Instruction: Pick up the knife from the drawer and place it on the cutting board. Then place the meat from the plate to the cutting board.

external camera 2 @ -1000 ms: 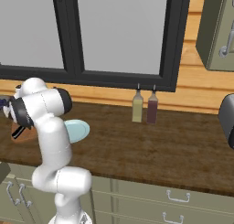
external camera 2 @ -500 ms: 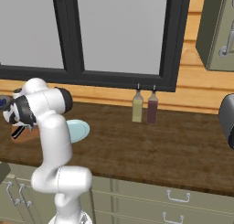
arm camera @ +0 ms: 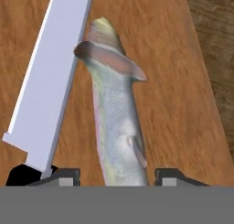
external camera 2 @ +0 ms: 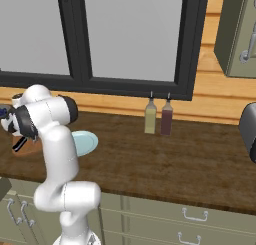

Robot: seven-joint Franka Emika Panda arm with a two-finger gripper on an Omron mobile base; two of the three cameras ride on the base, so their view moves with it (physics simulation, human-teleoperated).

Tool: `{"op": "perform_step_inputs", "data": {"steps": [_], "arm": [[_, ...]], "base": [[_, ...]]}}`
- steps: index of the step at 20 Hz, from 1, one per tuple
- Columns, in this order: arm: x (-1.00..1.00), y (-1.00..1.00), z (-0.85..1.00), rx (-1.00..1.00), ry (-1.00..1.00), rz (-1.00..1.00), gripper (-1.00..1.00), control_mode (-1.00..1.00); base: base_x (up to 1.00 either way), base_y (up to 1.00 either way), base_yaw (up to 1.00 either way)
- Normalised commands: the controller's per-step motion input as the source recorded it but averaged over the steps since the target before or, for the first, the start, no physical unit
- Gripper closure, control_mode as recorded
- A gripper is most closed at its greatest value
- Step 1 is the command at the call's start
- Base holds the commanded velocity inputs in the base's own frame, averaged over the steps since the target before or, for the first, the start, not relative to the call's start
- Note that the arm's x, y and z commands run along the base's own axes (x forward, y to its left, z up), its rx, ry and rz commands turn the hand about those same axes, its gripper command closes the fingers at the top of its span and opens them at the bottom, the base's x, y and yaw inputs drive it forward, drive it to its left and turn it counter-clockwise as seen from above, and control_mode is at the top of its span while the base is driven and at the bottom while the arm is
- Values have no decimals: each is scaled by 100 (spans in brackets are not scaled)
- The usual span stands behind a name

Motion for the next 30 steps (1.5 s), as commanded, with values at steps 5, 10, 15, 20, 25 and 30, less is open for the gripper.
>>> {"op": "perform_step_inputs", "data": {"steps": [5,10,15,20,25,30], "arm": [[0,-7,31,-1,0,0,-100,-100],[-15,-27,43,0,-1,0,-100,-100],[-44,-43,51,2,-3,0,-100,-100],[-63,-66,50,4,-1,0,-100,-100],[-65,-89,53,5,0,0,-100,-100],[-31,-86,36,11,0,0,-100,-100]], "base": [[0,0,0],[0,0,0],[0,0,0],[0,0,0],[0,0,0],[0,0,0]]}}
